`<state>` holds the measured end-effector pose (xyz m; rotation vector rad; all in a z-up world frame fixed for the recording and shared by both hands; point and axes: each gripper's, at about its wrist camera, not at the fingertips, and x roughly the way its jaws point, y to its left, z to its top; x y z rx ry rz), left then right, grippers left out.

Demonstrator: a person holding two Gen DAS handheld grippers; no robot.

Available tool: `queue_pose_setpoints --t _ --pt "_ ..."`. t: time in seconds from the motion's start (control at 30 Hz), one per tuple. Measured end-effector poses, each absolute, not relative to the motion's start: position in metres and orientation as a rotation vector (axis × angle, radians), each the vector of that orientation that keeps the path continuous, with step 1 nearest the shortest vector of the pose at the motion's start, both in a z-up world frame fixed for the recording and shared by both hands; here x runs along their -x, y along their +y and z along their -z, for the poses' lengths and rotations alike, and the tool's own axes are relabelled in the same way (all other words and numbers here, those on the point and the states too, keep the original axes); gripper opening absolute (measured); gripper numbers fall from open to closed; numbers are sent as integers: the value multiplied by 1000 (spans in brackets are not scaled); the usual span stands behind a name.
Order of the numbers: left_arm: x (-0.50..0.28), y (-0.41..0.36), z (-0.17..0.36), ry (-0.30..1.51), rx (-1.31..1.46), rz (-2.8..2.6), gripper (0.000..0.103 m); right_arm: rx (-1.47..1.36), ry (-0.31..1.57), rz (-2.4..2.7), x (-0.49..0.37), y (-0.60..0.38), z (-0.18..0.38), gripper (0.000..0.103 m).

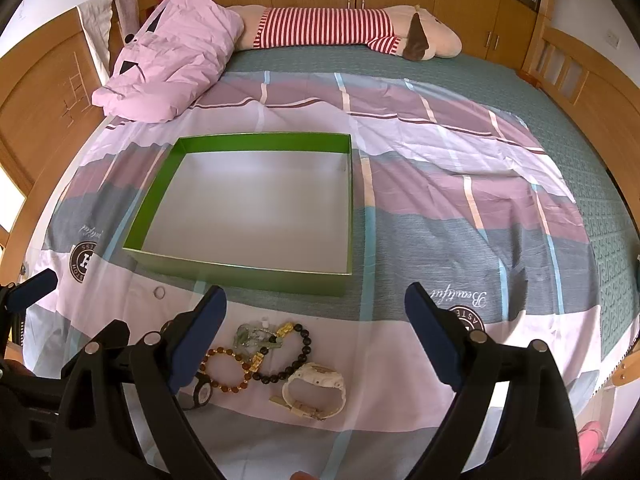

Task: Organize jewelry

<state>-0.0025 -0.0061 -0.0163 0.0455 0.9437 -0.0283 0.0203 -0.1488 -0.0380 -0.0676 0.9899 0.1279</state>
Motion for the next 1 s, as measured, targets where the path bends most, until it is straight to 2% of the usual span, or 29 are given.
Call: queue_pose_setpoints --t 1.0 --pt "2 -6 18 951 -43 29 101 73 992 -136 -19 -146 38 91"
